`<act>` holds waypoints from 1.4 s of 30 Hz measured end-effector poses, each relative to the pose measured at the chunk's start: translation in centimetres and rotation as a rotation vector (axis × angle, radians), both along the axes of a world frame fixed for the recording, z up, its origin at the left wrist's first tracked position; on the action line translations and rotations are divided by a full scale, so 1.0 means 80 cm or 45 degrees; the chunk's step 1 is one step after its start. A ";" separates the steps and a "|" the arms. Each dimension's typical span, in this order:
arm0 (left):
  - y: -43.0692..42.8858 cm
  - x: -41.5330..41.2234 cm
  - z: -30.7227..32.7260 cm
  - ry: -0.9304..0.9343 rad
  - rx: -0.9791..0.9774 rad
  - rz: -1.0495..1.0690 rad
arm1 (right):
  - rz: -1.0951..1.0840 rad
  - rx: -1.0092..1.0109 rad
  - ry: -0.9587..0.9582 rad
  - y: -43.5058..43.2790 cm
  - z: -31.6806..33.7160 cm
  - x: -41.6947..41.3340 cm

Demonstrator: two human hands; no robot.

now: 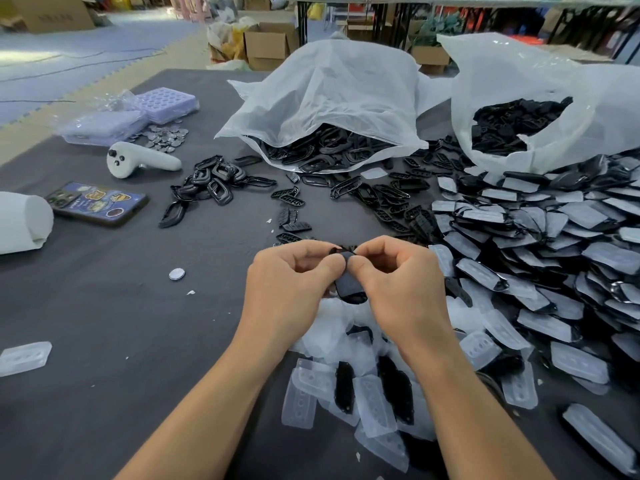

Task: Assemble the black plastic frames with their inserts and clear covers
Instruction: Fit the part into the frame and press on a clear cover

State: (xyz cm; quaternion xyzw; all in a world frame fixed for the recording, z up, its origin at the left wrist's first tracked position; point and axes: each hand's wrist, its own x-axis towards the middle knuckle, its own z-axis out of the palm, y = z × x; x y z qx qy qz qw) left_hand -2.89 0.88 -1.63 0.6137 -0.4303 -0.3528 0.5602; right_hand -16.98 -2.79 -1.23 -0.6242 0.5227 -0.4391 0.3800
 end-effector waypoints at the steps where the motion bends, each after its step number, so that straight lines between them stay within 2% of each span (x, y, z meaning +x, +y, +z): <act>1: -0.001 0.002 0.000 0.024 0.010 0.009 | 0.002 -0.022 0.020 0.001 0.001 0.001; 5: -0.004 0.006 -0.002 0.055 0.065 0.045 | 0.024 -0.034 0.037 0.004 0.001 0.004; 10: -0.006 0.006 0.000 0.172 0.042 0.110 | 0.165 0.043 -0.095 0.005 0.004 0.005; 13: -0.006 0.007 0.000 0.202 0.029 0.045 | 0.160 0.030 -0.107 0.004 0.004 0.004; 17: -0.004 0.015 0.003 0.082 0.047 -0.085 | 0.201 0.058 -0.154 0.003 0.006 0.001; 23: -0.004 0.011 -0.002 0.128 -0.014 0.060 | 0.333 0.114 -0.130 0.009 0.008 0.005; 29: -0.005 0.016 0.003 -0.003 0.020 -0.152 | 0.281 0.242 -0.263 0.002 0.006 -0.002; 34: -0.005 0.014 -0.002 -0.009 -0.002 -0.035 | 0.272 0.339 -0.335 0.002 0.009 0.000; 37: -0.004 0.012 -0.003 -0.065 -0.007 -0.049 | 0.156 0.241 -0.181 0.003 0.006 0.000; 42: -0.008 0.013 -0.007 -0.123 0.010 0.051 | 0.177 0.104 0.021 0.007 0.007 -0.004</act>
